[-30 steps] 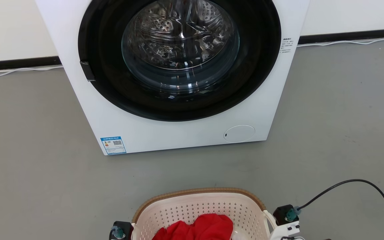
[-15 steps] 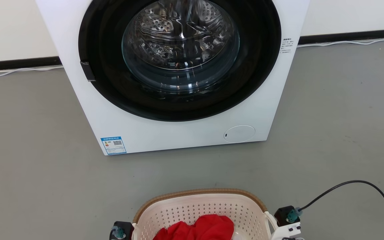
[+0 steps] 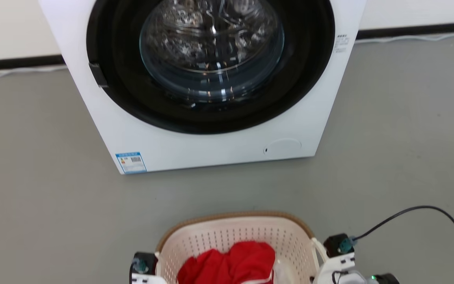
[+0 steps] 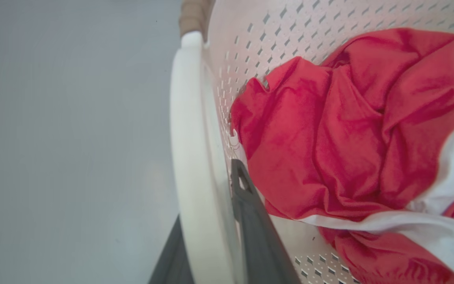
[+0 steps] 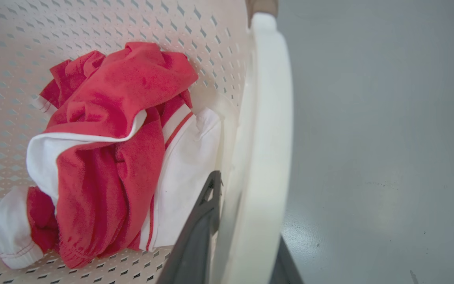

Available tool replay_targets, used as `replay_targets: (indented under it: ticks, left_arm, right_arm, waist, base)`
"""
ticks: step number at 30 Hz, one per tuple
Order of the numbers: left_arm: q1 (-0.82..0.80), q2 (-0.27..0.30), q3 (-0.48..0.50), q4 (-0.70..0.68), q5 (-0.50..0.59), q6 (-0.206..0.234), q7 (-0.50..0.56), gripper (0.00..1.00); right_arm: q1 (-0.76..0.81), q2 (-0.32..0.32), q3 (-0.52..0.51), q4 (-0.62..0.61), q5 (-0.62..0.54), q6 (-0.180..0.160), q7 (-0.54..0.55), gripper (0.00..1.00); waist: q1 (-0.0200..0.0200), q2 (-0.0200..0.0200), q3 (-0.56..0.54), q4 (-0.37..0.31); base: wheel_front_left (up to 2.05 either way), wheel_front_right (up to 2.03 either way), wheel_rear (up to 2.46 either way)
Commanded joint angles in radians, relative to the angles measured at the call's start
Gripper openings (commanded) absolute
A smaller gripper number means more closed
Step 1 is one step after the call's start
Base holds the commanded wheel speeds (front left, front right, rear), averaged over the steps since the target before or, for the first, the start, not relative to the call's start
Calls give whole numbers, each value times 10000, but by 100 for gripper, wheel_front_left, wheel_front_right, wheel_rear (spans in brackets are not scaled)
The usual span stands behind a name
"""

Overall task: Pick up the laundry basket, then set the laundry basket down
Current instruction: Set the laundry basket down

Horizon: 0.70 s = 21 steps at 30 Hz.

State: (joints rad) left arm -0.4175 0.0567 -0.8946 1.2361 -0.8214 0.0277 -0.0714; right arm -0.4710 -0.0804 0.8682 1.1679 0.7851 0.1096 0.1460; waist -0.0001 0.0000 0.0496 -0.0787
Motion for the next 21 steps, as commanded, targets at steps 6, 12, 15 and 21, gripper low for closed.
replay_targets:
  ticks: [6, 12, 15, 21]
  left_arm:
    - [-1085, -64, 33, -182, -23, 12, -371, 0]
    - [-2098, -64, 104, -117, 4, 88, -790, 0]
    - [-2604, -9, 160, -46, 22, 126, -1012, 0]
    - [-3483, 108, 257, 76, 72, 266, -1404, 0]
  right_arm:
    - [-794, 302, 76, -362, -37, 211, -667, 0]
    - [-1647, 302, -156, -239, -164, 211, -1381, 0]
    - [-2060, 302, -278, -135, -215, 211, -1742, 0]
    - [-2830, 302, -428, 126, -371, 211, -2420, 0]
  waist:
    - [1, 0, 790, 57]
    - [1, 0, 1975, 165]
    - [1, 0, 2591, 194]
    - [1, 0, 3720, 167]
  base:
    - [0, 0, 0]
    - [0, 0, 0]
    - [0, 0, 0]
    - [0, 0, 0]
